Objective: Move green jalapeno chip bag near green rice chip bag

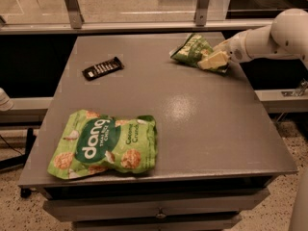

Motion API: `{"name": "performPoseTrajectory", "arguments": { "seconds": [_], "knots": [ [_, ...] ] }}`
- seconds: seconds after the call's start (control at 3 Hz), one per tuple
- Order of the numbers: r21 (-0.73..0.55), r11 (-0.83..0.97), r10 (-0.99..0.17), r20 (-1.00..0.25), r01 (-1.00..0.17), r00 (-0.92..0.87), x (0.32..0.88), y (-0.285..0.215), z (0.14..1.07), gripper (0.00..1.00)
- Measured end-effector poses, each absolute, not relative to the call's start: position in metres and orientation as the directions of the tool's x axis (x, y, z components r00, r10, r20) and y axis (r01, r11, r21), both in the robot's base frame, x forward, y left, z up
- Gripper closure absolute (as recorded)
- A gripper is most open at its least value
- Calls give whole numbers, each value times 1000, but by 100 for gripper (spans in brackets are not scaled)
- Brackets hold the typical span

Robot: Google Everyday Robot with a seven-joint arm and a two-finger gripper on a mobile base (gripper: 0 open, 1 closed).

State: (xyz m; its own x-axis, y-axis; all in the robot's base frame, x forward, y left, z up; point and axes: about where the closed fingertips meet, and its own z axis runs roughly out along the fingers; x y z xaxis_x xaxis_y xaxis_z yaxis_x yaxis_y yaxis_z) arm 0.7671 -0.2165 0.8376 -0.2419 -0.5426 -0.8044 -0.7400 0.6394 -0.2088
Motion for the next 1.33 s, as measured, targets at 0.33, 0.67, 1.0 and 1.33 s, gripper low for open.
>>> {"name": "performPoseTrajectory", "arguments": {
  "seconds": [0.33,0.67,1.0,1.33],
  "knots": [
    [-209,639,-543,-804,-740,-242,767,-216,838,37],
    [-209,639,-543,-804,-740,-242,767,-216,838,13],
    [-209,639,-543,-804,-740,-242,767,-216,838,0],
    [-240,568,-641,-729,-787,-241,745,-201,848,0]
  ]
}}
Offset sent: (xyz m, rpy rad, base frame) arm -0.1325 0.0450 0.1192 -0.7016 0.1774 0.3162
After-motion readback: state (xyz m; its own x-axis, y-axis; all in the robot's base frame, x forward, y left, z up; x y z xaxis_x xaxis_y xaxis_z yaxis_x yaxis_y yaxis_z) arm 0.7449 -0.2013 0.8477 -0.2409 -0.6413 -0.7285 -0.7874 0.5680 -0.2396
